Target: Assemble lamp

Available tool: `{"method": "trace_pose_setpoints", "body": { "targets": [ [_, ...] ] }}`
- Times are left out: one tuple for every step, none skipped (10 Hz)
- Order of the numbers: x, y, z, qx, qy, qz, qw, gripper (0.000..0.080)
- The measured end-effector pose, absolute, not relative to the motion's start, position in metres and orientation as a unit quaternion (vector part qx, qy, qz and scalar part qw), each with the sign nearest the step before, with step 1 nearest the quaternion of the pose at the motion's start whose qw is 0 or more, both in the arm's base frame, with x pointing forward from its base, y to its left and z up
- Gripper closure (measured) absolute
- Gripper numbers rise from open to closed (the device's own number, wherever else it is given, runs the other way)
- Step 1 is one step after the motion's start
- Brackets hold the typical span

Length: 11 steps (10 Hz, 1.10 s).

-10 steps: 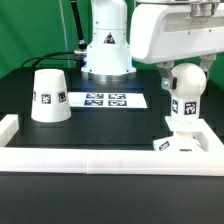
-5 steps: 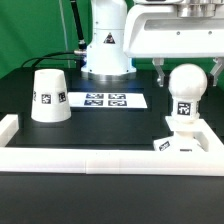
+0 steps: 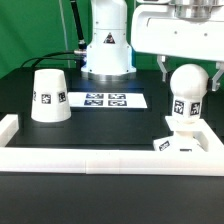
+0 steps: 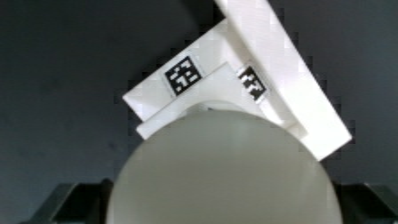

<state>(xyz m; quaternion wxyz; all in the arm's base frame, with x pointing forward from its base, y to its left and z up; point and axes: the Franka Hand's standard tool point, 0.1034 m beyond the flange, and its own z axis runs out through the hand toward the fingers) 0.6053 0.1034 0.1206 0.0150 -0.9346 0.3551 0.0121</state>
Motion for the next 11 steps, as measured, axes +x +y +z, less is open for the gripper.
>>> {"method": "trace_pose_setpoints", "body": {
  "targets": [
    [0.6061, 0.1019, 0.1206, -0.925, 0.380, 0.016, 0.021, 0.0220],
    [0.6063, 0.1019, 0.1205, -0.917, 0.398, 0.018, 0.024, 0.0220],
    [0.6068, 0.1024, 0.1205, -0.903, 0.429, 0.022, 0.028, 0.0220],
    [0.6069, 0.1023, 0.1205, -0.897, 0.441, 0.024, 0.030, 0.0220],
    [0.6074, 0.1024, 0.1204, -0.883, 0.468, 0.025, 0.032, 0.0220],
    [0.6072, 0.1035, 0.1204, -0.875, 0.482, 0.026, 0.032, 0.0220],
    [0.6071, 0.1045, 0.1204, -0.874, 0.483, 0.026, 0.033, 0.0220],
    [0.6070, 0.1046, 0.1203, -0.875, 0.483, 0.027, 0.033, 0.0210],
    [0.6070, 0.1047, 0.1201, -0.880, 0.473, 0.027, 0.034, 0.0210],
    [0.6082, 0.1039, 0.1202, -0.892, 0.450, 0.023, 0.037, 0.0117],
    [0.6110, 0.1013, 0.1203, -0.903, 0.426, 0.015, 0.042, 0.0105]
  ]
}}
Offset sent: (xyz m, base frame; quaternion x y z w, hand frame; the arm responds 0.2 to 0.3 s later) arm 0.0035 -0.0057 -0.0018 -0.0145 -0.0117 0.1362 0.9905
